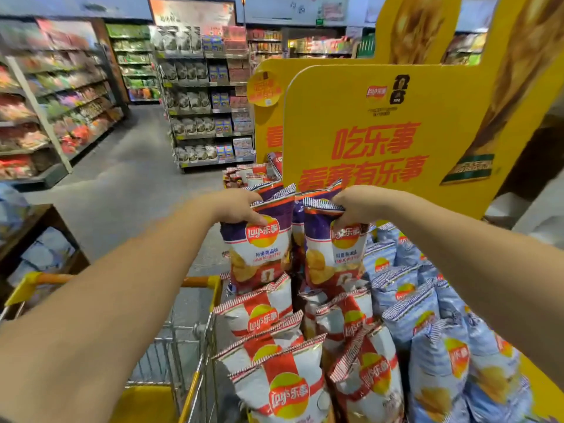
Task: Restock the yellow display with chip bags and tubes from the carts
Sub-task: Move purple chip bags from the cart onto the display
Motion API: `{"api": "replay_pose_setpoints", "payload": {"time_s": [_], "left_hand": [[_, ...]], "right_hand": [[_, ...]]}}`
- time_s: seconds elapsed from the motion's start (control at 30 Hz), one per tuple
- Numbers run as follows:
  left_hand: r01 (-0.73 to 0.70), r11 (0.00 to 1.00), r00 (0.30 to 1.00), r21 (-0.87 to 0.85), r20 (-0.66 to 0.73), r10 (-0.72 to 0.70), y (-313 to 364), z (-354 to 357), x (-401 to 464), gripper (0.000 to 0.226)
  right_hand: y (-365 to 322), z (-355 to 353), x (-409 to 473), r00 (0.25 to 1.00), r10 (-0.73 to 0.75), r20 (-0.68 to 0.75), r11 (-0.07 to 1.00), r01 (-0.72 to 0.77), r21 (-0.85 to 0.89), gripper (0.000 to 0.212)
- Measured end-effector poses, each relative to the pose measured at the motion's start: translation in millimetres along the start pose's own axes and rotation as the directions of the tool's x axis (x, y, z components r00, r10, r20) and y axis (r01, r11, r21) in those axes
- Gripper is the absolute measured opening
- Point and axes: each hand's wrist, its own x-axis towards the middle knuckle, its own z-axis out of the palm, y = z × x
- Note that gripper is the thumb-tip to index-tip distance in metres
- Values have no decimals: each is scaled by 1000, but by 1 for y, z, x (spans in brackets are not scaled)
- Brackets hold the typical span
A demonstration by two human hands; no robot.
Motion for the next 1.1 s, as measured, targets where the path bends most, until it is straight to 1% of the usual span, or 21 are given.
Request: {"api": "replay_pose_setpoints", "payload": {"time_s": [0.1,0.17,0.2,0.23,0.27,0.3,0.37,0.43,0.5,0.53,0.6,0.63,0.67,0.7,0.8,0.87,0.97,1.0,1.1], "left_hand": [[47,995,998,83,-33,-45,-1,29,12,82],[74,994,993,74,-101,-67,-5,41,18,85],[81,995,987,57,-141,-72,-6,44,19,85],[81,995,980,53,-184,-70,-6,44,20,83],[74,994,969,78,-242,-53,-5,44,19,81],[74,987,948,141,-316,-26,-4,44,17,78],[120,951,894,285,-448,22,2,46,10,71],[174,934,857,312,-515,12,6,51,0,67],[217,939,823,266,-567,-29,11,58,-11,64],[237,940,805,245,-591,-49,16,61,-18,62],[266,942,773,203,-629,-83,27,67,-34,58],[271,947,762,174,-640,-100,36,71,-44,57],[282,948,755,149,-644,-123,49,75,-59,56],[271,956,758,114,-637,-139,53,80,-64,54],[249,968,757,-40,-615,-220,81,96,-97,46],[232,958,745,-171,-602,-287,109,112,-127,41],[163,918,757,-361,-550,-351,146,138,-166,22],[147,904,765,-401,-534,-361,158,147,-178,20],[124,869,790,-479,-481,-379,196,175,-211,23]], "right_hand": [[-2,23,13,1000,-2,3,1000,2,8,44],[-3,34,23,1000,-2,-22,1000,2,17,47],[-3,36,28,998,-5,-59,1000,7,21,51],[-3,37,30,994,1,-108,1000,1,27,61],[-5,38,32,987,16,-159,1000,-12,27,72],[-7,39,32,976,27,-214,1000,-25,9,79],[-13,40,28,946,64,-317,997,-76,-27,86],[-19,43,20,903,111,-415,989,-143,-46,85],[-25,48,12,866,144,-480,984,-176,-23,75],[-28,52,7,853,170,-493,984,-177,33,67],[-33,58,-3,836,261,-483,961,-179,208,48],[-33,62,-10,844,295,-448,941,-175,289,39],[-32,66,-22,863,293,-411,929,-156,336,33],[-32,70,-24,885,272,-378,930,-140,341,29],[-31,87,-44,931,142,-337,940,-19,341,26],[-31,100,-67,927,56,-372,936,80,342,33],[-38,117,-106,904,54,-425,905,136,404,40],[-40,124,-122,899,67,-434,887,146,438,39],[-46,146,-173,906,114,-408,813,151,563,39]]}}
